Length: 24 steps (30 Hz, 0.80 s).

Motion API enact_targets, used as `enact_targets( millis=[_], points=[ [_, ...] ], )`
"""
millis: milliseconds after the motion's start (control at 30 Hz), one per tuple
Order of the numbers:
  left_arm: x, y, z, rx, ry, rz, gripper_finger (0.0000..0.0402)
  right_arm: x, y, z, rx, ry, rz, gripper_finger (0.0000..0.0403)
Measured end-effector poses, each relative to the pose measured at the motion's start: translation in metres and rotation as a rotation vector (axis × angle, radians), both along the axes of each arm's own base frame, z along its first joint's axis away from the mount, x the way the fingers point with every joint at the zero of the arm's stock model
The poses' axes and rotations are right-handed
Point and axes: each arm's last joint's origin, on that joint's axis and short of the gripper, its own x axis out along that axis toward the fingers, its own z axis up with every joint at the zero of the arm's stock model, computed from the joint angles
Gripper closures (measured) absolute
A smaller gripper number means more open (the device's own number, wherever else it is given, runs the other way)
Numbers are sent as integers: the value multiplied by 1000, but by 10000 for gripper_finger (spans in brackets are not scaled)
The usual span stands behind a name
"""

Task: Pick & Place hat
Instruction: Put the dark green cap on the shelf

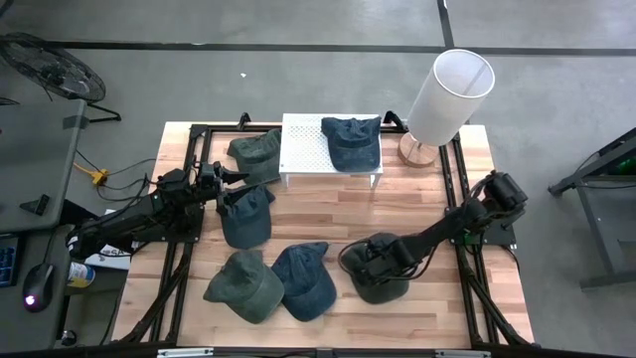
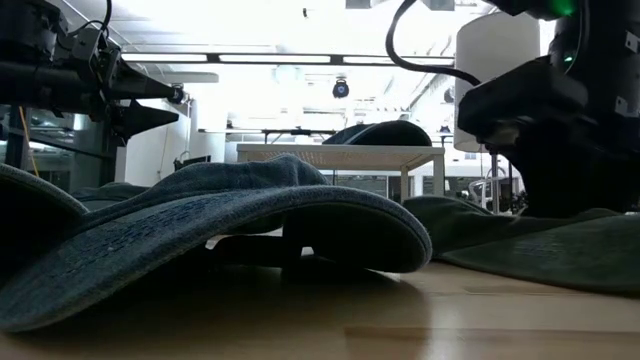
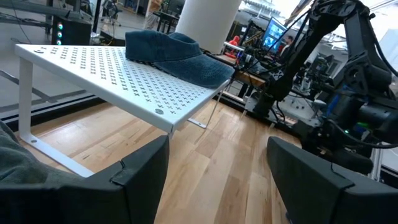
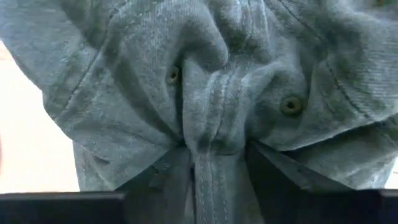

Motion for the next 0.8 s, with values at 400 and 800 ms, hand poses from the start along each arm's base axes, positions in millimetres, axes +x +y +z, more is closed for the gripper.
enact_targets(
  millis=[400, 800],
  points=[
    [0, 0, 0, 0, 0, 0, 134, 0, -2, -1, -19, -2, -7, 383],
    [0, 0, 0, 0, 0, 0, 134, -9, -7, 40, -21, -154, -49, 388]
  ],
)
